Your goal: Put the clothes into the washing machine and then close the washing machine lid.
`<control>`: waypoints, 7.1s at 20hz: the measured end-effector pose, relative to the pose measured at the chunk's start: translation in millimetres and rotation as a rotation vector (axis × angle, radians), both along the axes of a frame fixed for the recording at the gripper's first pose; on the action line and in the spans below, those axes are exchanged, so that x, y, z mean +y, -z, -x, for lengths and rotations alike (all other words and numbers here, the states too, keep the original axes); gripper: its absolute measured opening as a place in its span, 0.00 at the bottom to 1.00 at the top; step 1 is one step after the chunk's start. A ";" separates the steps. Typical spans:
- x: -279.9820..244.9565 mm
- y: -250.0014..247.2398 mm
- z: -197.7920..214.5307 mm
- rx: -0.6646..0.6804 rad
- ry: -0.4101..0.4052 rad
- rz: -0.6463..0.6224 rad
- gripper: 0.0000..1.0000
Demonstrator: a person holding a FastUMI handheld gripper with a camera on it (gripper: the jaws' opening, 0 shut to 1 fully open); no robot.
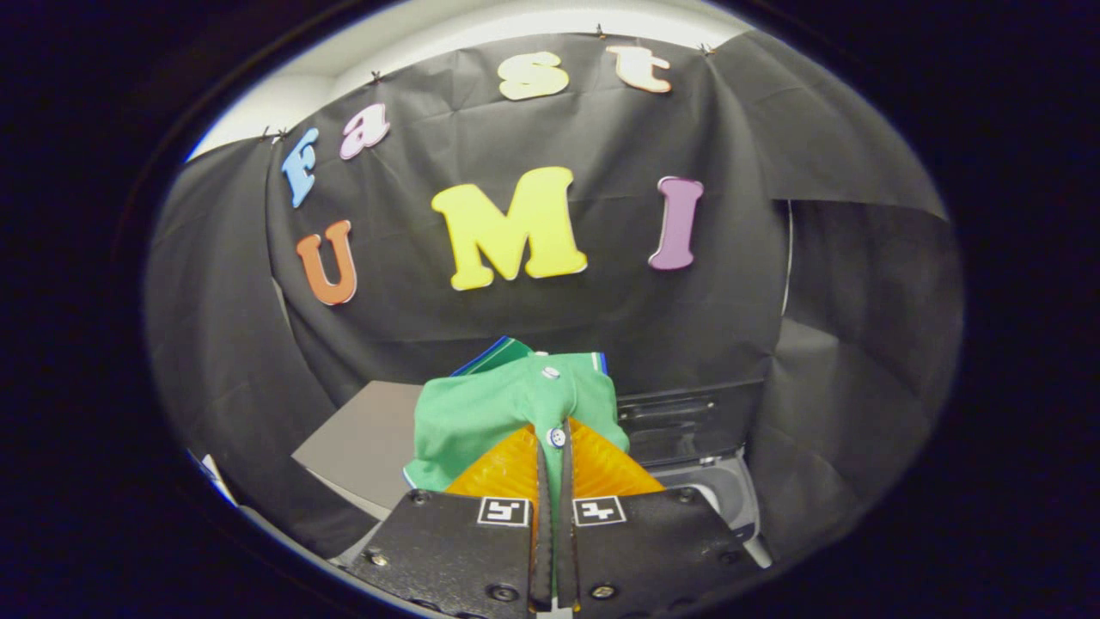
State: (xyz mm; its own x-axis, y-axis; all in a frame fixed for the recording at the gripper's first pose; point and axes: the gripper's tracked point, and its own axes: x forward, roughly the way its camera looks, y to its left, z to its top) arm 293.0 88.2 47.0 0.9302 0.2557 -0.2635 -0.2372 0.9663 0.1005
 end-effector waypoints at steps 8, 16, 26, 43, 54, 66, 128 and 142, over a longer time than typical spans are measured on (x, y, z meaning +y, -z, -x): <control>-98.8 20.6 -49.6 0.009 0.013 0.075 0.06; -121.2 104.6 -89.4 0.133 -0.063 0.119 0.06; -110.7 211.8 -110.3 0.308 -0.146 0.184 0.06; -92.1 389.1 -133.9 0.627 -0.108 0.329 0.06; -111.2 446.1 -123.2 0.808 -0.002 0.335 0.07; -122.8 427.2 -118.6 0.702 0.061 0.335 0.71; -77.0 131.0 -305.7 0.001 0.168 0.141 0.80; -81.3 131.3 -265.4 -0.238 0.172 0.087 0.80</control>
State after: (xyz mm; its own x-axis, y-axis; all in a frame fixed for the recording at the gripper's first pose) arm 558.4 6.9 -84.4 0.9961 0.0748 -0.0473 -0.0760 0.9968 -0.0234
